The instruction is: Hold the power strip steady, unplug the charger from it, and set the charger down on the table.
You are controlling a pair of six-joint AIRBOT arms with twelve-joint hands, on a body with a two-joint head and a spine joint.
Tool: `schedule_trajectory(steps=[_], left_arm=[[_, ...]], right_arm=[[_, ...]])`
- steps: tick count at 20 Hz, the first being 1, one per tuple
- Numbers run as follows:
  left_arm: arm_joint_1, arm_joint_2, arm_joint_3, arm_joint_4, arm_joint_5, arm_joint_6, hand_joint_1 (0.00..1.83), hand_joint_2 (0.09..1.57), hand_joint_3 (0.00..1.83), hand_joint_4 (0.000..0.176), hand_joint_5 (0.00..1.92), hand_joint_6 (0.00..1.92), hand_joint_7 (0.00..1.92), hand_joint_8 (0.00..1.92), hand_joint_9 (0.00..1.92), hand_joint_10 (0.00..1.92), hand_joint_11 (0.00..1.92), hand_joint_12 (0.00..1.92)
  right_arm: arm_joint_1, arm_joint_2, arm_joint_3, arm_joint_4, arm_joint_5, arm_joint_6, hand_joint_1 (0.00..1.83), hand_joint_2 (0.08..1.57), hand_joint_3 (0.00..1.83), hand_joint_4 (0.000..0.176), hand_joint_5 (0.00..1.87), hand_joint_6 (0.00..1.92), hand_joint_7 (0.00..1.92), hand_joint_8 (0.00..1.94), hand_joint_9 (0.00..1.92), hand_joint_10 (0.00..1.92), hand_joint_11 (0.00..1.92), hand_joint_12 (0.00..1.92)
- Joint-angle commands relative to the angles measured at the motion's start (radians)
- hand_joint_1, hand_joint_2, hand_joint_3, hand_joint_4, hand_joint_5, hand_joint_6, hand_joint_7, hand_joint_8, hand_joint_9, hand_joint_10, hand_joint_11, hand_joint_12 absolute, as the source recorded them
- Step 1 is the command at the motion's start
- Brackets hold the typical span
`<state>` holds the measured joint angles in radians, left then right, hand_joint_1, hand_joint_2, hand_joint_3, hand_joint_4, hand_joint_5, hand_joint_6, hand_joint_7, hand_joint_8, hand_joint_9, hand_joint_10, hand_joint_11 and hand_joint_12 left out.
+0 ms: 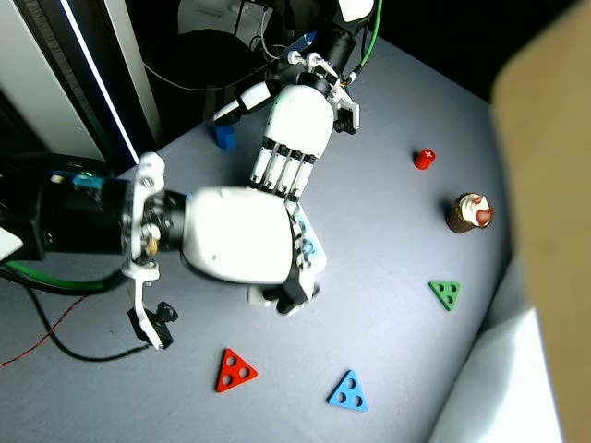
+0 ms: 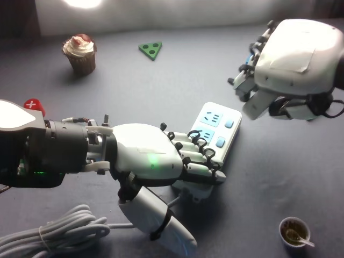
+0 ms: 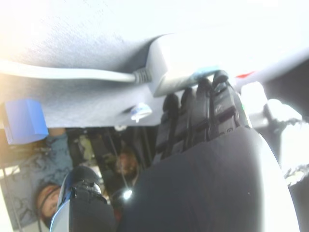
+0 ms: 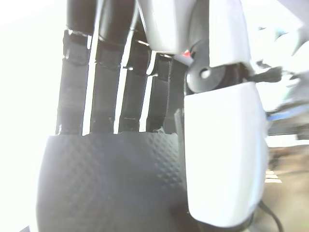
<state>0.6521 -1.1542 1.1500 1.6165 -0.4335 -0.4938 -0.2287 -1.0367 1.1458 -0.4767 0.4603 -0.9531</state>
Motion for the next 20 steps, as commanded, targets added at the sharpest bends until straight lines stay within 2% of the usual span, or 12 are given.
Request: schedule_trajectory(steps=[1, 6, 8, 10, 12, 17, 18, 19, 20], left_arm=[[0.014, -0.015, -0.001, 0.033, -0.024, -0.017, 0.00, 0.95, 0.00, 0.000, 0.14, 0.01, 0.14, 0.01, 0.13, 0.01, 0.13, 0.01], [0.010, -0.014, -0.001, 0.032, -0.024, -0.017, 0.00, 0.96, 0.00, 0.000, 0.11, 0.00, 0.12, 0.01, 0.12, 0.01, 0.11, 0.01], [0.010, -0.014, -0.002, 0.031, -0.024, -0.017, 0.00, 0.96, 0.00, 0.000, 0.12, 0.00, 0.13, 0.01, 0.12, 0.01, 0.12, 0.01], [0.009, -0.014, -0.001, 0.031, -0.024, -0.017, 0.00, 0.95, 0.00, 0.000, 0.11, 0.00, 0.12, 0.00, 0.11, 0.00, 0.11, 0.01], [0.008, -0.013, 0.000, 0.031, -0.024, -0.017, 0.00, 0.95, 0.00, 0.000, 0.12, 0.01, 0.13, 0.01, 0.13, 0.01, 0.13, 0.01], [0.003, -0.011, 0.001, 0.029, -0.025, -0.017, 0.00, 0.95, 0.00, 0.000, 0.13, 0.01, 0.14, 0.01, 0.13, 0.00, 0.13, 0.01], [0.002, -0.010, 0.001, 0.029, -0.026, -0.017, 0.00, 0.95, 0.00, 0.000, 0.13, 0.00, 0.14, 0.00, 0.12, 0.00, 0.12, 0.01], [0.002, -0.010, 0.001, 0.029, -0.026, -0.017, 0.00, 0.95, 0.00, 0.000, 0.12, 0.00, 0.13, 0.00, 0.12, 0.00, 0.12, 0.01], [0.002, -0.009, 0.001, 0.029, -0.027, -0.017, 0.00, 0.95, 0.00, 0.000, 0.11, 0.00, 0.13, 0.00, 0.12, 0.00, 0.12, 0.01]], right_arm=[[0.007, 0.019, -0.005, -0.005, 0.128, -0.010, 1.40, 1.03, 0.00, 0.000, 1.08, 0.78, 1.27, 0.30, 1.13, 0.92, 0.95, 0.78], [-0.021, 0.034, -0.026, -0.193, 0.172, -0.011, 1.40, 1.03, 0.00, 0.000, 1.07, 0.76, 1.22, 0.44, 1.17, 0.84, 1.02, 0.66], [-0.038, 0.036, -0.024, -0.238, 0.188, -0.011, 1.40, 1.03, 0.00, 0.000, 1.07, 0.77, 1.22, 0.42, 1.16, 0.86, 1.01, 0.66], [-0.067, 0.036, -0.016, -0.295, 0.228, -0.011, 1.40, 1.02, 0.00, 0.000, 1.07, 0.78, 1.29, 0.29, 1.17, 0.85, 1.04, 0.63], [-0.085, 0.036, -0.007, -0.315, 0.241, -0.013, 1.40, 1.03, 0.00, 0.000, 1.06, 0.79, 1.26, 0.35, 1.15, 0.87, 1.02, 0.61], [-0.122, 0.034, 0.013, -0.291, 0.240, -0.022, 1.39, 1.06, 0.00, 0.000, 0.99, 0.99, 1.14, 0.51, 1.05, 1.01, 1.00, 0.54], [-0.122, 0.032, 0.013, -0.284, 0.240, -0.022, 1.28, 1.06, 0.00, 0.000, 1.03, 0.98, 1.17, 0.54, 1.07, 0.42, 0.99, 0.52], [-0.122, 0.030, 0.013, -0.282, 0.240, -0.023, 1.25, 1.07, 0.00, 0.000, 1.04, 0.99, 1.16, 0.56, 1.11, 0.15, 0.96, 0.51], [-0.123, 0.028, 0.011, -0.278, 0.240, -0.029, 1.19, 1.07, 0.00, 0.000, 1.06, 0.86, 1.05, 0.23, 1.12, 0.05, 0.94, 0.51]])
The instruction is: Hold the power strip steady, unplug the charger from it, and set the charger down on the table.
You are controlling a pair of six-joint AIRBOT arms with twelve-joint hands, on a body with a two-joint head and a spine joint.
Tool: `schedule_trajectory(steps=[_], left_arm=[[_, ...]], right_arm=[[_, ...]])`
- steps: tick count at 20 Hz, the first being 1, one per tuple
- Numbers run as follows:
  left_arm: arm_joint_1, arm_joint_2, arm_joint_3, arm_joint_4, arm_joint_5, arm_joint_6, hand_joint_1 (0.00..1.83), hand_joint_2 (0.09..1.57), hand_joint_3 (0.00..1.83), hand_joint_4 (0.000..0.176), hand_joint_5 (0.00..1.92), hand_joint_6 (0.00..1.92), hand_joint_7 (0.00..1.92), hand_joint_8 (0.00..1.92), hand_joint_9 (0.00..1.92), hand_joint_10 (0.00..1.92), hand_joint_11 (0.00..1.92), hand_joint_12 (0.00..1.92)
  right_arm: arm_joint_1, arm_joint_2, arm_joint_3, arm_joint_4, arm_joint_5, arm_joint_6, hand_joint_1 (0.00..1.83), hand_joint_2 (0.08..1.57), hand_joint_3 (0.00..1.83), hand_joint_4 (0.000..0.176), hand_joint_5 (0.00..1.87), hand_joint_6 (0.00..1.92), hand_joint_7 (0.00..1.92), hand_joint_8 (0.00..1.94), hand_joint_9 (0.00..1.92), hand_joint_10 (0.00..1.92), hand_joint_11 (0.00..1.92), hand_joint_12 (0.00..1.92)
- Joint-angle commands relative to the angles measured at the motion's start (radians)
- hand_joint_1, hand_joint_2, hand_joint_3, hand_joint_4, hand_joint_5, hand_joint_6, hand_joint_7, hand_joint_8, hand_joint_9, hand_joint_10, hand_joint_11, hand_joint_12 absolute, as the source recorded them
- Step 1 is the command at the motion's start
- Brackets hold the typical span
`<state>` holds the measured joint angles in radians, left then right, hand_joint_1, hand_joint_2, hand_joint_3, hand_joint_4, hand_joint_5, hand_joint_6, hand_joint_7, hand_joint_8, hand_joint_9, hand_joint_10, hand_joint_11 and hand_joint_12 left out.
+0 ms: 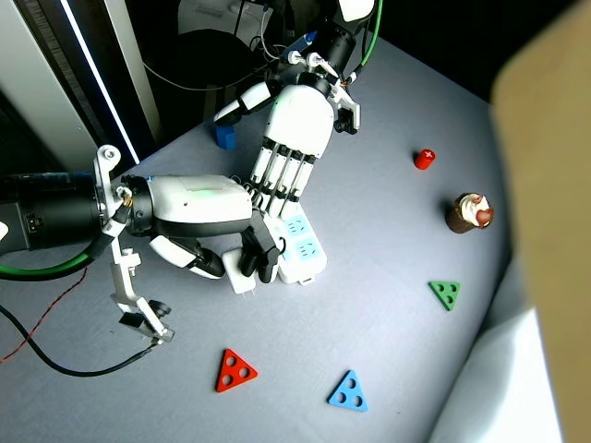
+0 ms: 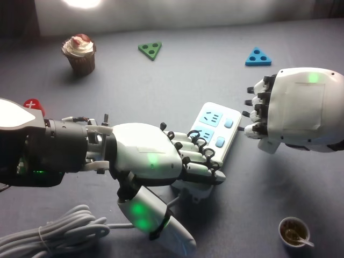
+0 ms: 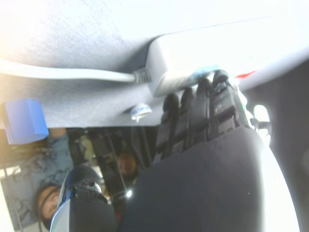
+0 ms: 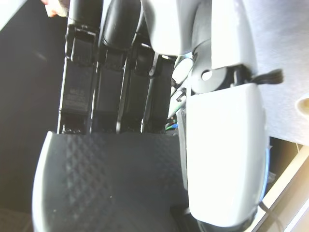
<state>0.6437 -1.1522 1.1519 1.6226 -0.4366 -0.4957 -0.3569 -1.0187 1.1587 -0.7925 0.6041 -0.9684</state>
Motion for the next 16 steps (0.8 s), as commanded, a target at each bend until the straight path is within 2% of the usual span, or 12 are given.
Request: schedule_trajectory(steps=[1, 2, 5, 6, 7, 8, 9, 11, 13, 16], left_arm=[[0.010, -0.011, -0.001, 0.023, -0.024, -0.015, 0.00, 0.95, 0.00, 0.000, 0.11, 0.00, 0.13, 0.00, 0.12, 0.00, 0.12, 0.01], [0.010, -0.009, -0.001, 0.023, -0.024, -0.015, 0.00, 0.95, 0.00, 0.000, 0.13, 0.01, 0.14, 0.01, 0.13, 0.01, 0.14, 0.02], [0.011, -0.008, -0.001, 0.023, -0.025, -0.015, 0.00, 0.96, 0.00, 0.000, 0.11, 0.00, 0.12, 0.00, 0.11, 0.00, 0.11, 0.01], [0.010, -0.008, -0.001, 0.023, -0.024, -0.015, 0.00, 0.96, 0.00, 0.000, 0.12, 0.01, 0.14, 0.01, 0.13, 0.01, 0.13, 0.01], [0.010, -0.008, -0.001, 0.023, -0.024, -0.015, 0.00, 0.96, 0.00, 0.000, 0.13, 0.01, 0.14, 0.01, 0.13, 0.01, 0.12, 0.01], [0.009, -0.008, -0.001, 0.023, -0.023, -0.015, 0.00, 0.96, 0.00, 0.000, 0.12, 0.00, 0.13, 0.00, 0.12, 0.00, 0.12, 0.01], [0.007, -0.008, -0.001, 0.022, -0.023, -0.015, 0.00, 0.96, 0.00, 0.000, 0.13, 0.01, 0.15, 0.01, 0.13, 0.01, 0.13, 0.01], [0.007, -0.008, -0.001, 0.021, -0.023, -0.015, 0.00, 0.96, 0.00, 0.000, 0.12, 0.00, 0.13, 0.00, 0.12, 0.00, 0.12, 0.01], [0.007, -0.008, -0.001, 0.021, -0.023, -0.015, 0.00, 0.95, 0.00, 0.000, 0.10, 0.00, 0.11, 0.00, 0.11, 0.00, 0.11, 0.01], [0.006, -0.008, -0.001, 0.021, -0.023, -0.015, 0.00, 0.95, 0.00, 0.000, 0.11, 0.00, 0.12, 0.01, 0.11, 0.01, 0.12, 0.01]], right_arm=[[0.006, 0.009, -0.002, 0.041, 0.096, -0.017, 1.19, 1.07, 0.00, 0.000, 1.06, 0.86, 1.05, 0.23, 1.12, 0.05, 0.94, 0.51], [0.005, 0.006, -0.004, 0.057, 0.096, -0.034, 1.18, 1.07, 0.00, 0.000, 1.06, 0.84, 1.05, 0.08, 1.12, 0.02, 0.92, 0.52], [0.005, 0.002, -0.009, 0.073, 0.094, -0.042, 1.17, 1.08, 0.00, 0.000, 1.05, 0.85, 1.05, 0.02, 1.11, 0.00, 0.90, 0.52], [0.005, 0.002, -0.013, 0.077, 0.094, -0.043, 1.10, 0.98, 0.00, 0.000, 0.81, 0.10, 0.96, 0.00, 0.99, 0.00, 0.79, 0.52], [0.005, 0.002, -0.014, 0.079, 0.094, -0.043, 1.08, 0.97, 0.00, 0.000, 0.77, 0.02, 0.90, 0.00, 0.92, 0.00, 0.70, 0.56], [0.005, 0.002, -0.016, 0.079, 0.094, -0.043, 1.03, 0.98, 0.00, 0.000, 0.70, 0.00, 0.84, 0.00, 0.85, 0.00, 0.64, 0.56], [0.004, 0.002, -0.017, 0.079, 0.094, -0.043, 0.85, 1.02, 0.02, 0.000, 0.53, 0.00, 0.65, 0.00, 0.66, 0.00, 0.48, 0.49], [0.003, 0.002, -0.019, 0.079, 0.092, -0.043, 0.73, 1.01, 0.00, 0.000, 0.38, 0.00, 0.46, 0.00, 0.48, 0.00, 0.39, 0.33], [0.003, 0.002, -0.024, 0.079, 0.092, -0.043, 0.74, 0.93, 0.00, 0.000, 0.28, 0.00, 0.35, 0.00, 0.37, 0.00, 0.33, 0.21], [0.003, 0.003, -0.031, 0.093, 0.091, -0.046, 0.61, 0.91, 0.00, 0.000, 0.20, 0.00, 0.25, 0.00, 0.28, 0.00, 0.28, 0.11]])
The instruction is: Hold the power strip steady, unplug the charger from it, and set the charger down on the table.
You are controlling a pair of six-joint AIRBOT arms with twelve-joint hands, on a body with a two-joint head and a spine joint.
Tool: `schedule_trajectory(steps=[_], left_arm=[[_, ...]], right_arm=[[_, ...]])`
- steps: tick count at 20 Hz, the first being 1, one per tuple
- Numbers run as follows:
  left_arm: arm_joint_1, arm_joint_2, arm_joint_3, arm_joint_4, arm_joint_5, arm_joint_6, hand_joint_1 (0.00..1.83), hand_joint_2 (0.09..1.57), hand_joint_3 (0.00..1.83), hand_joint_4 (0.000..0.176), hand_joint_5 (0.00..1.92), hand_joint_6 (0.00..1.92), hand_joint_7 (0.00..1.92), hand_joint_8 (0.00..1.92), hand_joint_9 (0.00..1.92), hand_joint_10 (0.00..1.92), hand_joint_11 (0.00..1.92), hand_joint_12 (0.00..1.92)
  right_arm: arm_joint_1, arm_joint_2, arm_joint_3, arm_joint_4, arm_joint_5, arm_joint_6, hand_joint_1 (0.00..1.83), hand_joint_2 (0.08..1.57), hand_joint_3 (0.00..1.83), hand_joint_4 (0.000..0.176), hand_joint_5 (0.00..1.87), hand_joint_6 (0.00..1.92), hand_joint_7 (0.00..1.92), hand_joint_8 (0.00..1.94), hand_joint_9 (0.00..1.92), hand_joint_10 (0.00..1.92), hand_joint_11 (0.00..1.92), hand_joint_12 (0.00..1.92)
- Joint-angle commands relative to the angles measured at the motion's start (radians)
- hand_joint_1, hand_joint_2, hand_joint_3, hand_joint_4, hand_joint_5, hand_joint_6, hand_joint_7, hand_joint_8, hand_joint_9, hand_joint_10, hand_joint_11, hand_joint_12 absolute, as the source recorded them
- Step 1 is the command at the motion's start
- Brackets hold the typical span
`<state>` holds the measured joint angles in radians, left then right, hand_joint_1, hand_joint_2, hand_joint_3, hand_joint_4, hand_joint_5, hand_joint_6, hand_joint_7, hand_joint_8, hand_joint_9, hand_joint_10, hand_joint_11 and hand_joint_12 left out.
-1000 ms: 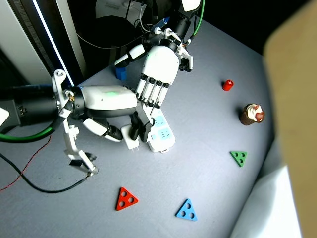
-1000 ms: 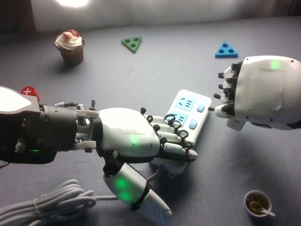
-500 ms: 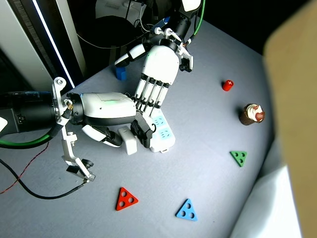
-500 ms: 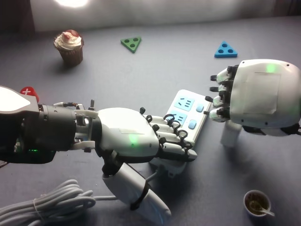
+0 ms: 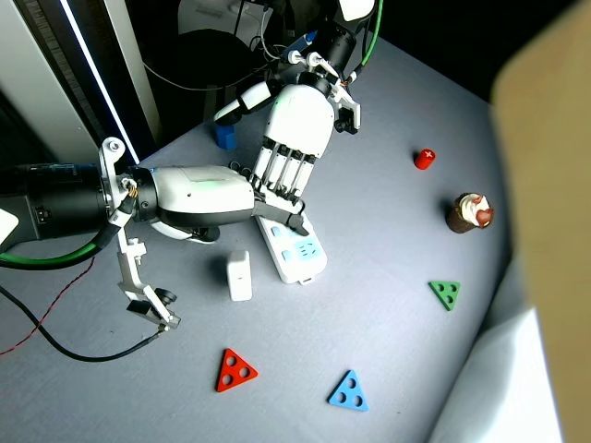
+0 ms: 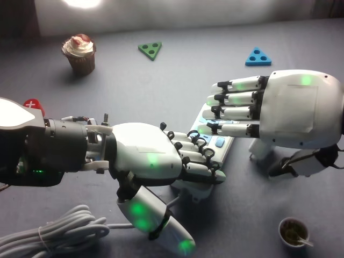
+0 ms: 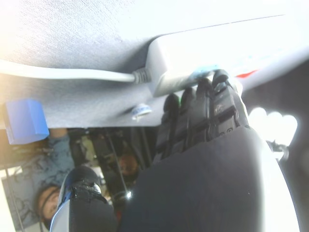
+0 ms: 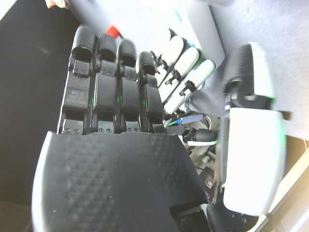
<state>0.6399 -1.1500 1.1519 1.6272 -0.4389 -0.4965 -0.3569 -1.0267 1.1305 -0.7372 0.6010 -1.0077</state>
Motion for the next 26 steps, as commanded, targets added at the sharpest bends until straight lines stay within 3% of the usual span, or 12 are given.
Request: schedule_trajectory(steps=[1, 4, 11, 14, 19, 24, 26], left_arm=[[0.010, -0.011, -0.001, 0.016, -0.021, -0.015, 0.00, 0.96, 0.00, 0.000, 0.10, 0.00, 0.12, 0.00, 0.11, 0.00, 0.11, 0.01], [0.008, -0.010, -0.001, 0.015, -0.020, -0.015, 0.00, 0.95, 0.00, 0.000, 0.11, 0.00, 0.12, 0.00, 0.12, 0.01, 0.12, 0.01], [0.006, -0.010, -0.003, 0.011, -0.019, -0.015, 0.00, 0.96, 0.00, 0.000, 0.11, 0.00, 0.13, 0.00, 0.13, 0.01, 0.14, 0.02], [-0.005, -0.007, -0.003, 0.009, -0.020, -0.015, 0.00, 0.95, 0.00, 0.000, 0.11, 0.00, 0.13, 0.00, 0.12, 0.00, 0.13, 0.01], [-0.050, 0.013, -0.006, 0.002, -0.020, -0.015, 0.00, 0.95, 0.00, 0.000, 0.13, 0.01, 0.14, 0.00, 0.13, 0.00, 0.14, 0.01], [-0.116, 0.036, -0.013, -0.011, -0.023, -0.008, 0.00, 0.95, 0.00, 0.000, 0.12, 0.00, 0.13, 0.00, 0.12, 0.00, 0.13, 0.01], [-0.146, 0.046, -0.017, -0.017, -0.025, -0.007, 0.00, 0.95, 0.00, 0.000, 0.11, 0.00, 0.12, 0.00, 0.11, 0.00, 0.13, 0.01]], right_arm=[[0.004, 0.011, -0.007, 0.059, 0.093, -0.007, 0.53, 0.92, 0.00, 0.000, 0.17, 0.00, 0.22, 0.00, 0.24, 0.00, 0.25, 0.10], [0.004, 0.035, -0.040, 0.197, 0.090, 0.015, 0.34, 0.91, 0.00, 0.000, 0.14, 0.01, 0.19, 0.01, 0.20, 0.00, 0.22, 0.07], [0.009, 0.257, -0.247, 0.332, 0.074, 0.270, 0.07, 0.90, 0.00, 0.000, 0.18, 0.00, 0.23, 0.00, 0.22, 0.00, 0.24, 0.06], [0.053, 0.330, -0.287, 0.210, 0.073, 0.504, 0.01, 0.91, 0.01, 0.000, 0.18, 0.00, 0.22, 0.00, 0.22, 0.00, 0.23, 0.06], [0.080, 0.426, -0.338, 0.018, 0.099, 0.724, 0.00, 0.94, 0.01, 0.000, 0.16, 0.01, 0.20, 0.01, 0.20, 0.01, 0.22, 0.05], [0.121, 0.528, -0.397, -0.170, 0.155, 0.872, 0.00, 0.97, 0.01, 0.000, 0.15, 0.00, 0.19, 0.00, 0.20, 0.00, 0.22, 0.04], [0.131, 0.554, -0.405, -0.192, 0.178, 0.901, 0.02, 0.98, 0.01, 0.000, 0.17, 0.01, 0.22, 0.01, 0.23, 0.01, 0.26, 0.05]])
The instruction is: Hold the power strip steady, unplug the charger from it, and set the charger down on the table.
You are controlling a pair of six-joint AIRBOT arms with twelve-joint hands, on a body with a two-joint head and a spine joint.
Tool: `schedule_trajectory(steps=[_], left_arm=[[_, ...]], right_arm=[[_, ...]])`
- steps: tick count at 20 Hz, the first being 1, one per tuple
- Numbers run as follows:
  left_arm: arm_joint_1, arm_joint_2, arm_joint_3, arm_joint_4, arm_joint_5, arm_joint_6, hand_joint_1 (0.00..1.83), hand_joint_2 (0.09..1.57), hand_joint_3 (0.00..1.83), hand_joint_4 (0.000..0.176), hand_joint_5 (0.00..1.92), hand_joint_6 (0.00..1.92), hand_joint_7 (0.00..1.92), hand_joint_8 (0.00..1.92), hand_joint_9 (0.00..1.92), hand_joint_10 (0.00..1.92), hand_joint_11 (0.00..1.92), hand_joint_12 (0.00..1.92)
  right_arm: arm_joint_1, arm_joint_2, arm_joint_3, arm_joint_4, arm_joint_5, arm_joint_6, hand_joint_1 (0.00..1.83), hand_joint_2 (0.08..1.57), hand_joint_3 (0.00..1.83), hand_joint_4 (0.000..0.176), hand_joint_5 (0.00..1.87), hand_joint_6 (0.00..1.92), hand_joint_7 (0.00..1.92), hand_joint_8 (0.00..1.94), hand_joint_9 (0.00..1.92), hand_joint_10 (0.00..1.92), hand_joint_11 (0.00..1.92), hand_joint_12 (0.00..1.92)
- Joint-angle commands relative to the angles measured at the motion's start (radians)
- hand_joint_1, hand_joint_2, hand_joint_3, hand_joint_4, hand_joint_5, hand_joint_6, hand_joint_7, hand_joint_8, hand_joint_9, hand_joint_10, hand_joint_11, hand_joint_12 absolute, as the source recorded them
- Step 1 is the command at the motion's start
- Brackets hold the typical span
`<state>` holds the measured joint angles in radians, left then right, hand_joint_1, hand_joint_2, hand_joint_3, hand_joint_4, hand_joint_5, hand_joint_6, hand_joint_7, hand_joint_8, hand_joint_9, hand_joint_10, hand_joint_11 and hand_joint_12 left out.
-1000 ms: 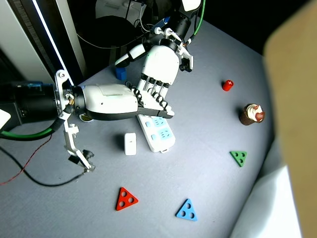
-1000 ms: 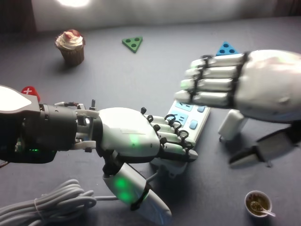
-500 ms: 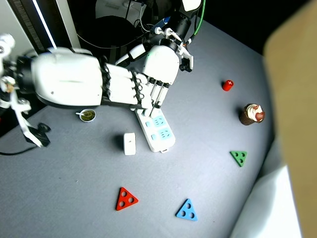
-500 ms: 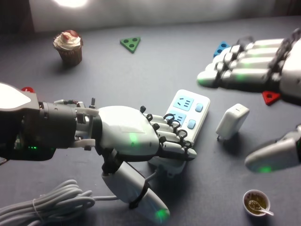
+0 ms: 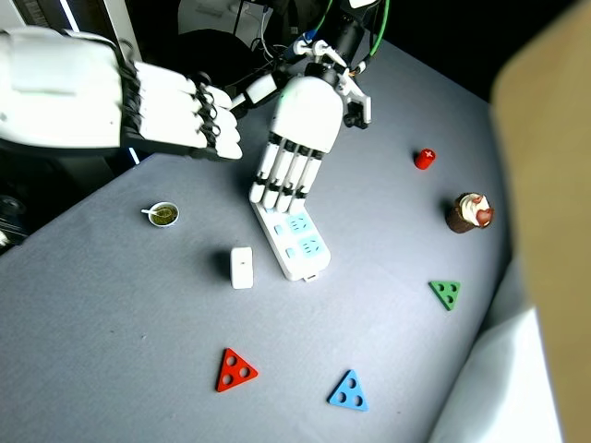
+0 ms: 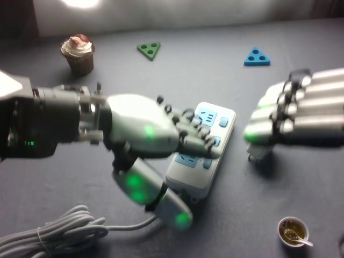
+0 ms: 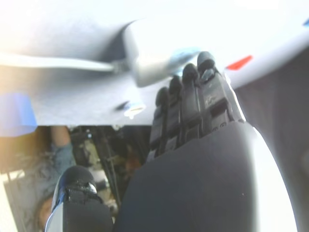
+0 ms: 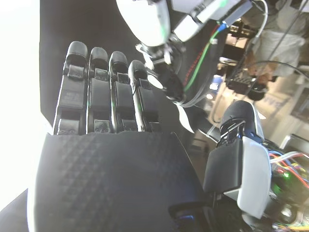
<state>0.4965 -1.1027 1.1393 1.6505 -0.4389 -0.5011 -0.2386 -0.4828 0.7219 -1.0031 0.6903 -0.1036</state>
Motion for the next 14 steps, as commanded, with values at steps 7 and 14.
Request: schedule_trajectory(steps=[7, 14], left_arm=[[-0.099, 0.029, -0.019, -0.069, -0.033, 0.000, 0.00, 0.95, 0.00, 0.000, 0.12, 0.00, 0.12, 0.00, 0.11, 0.00, 0.12, 0.01], [-0.147, 0.065, -0.035, -0.078, -0.033, 0.001, 0.00, 0.96, 0.00, 0.000, 0.11, 0.00, 0.13, 0.00, 0.12, 0.00, 0.11, 0.00]], right_arm=[[0.027, 0.048, 0.016, -0.013, 0.101, 0.123, 0.08, 1.02, 0.01, 0.000, 0.22, 0.00, 0.26, 0.00, 0.27, 0.00, 0.27, 0.05], [0.030, 0.051, 0.016, -0.033, 0.085, 0.100, 0.14, 1.01, 0.00, 0.000, 0.21, 0.00, 0.26, 0.00, 0.26, 0.00, 0.26, 0.03]])
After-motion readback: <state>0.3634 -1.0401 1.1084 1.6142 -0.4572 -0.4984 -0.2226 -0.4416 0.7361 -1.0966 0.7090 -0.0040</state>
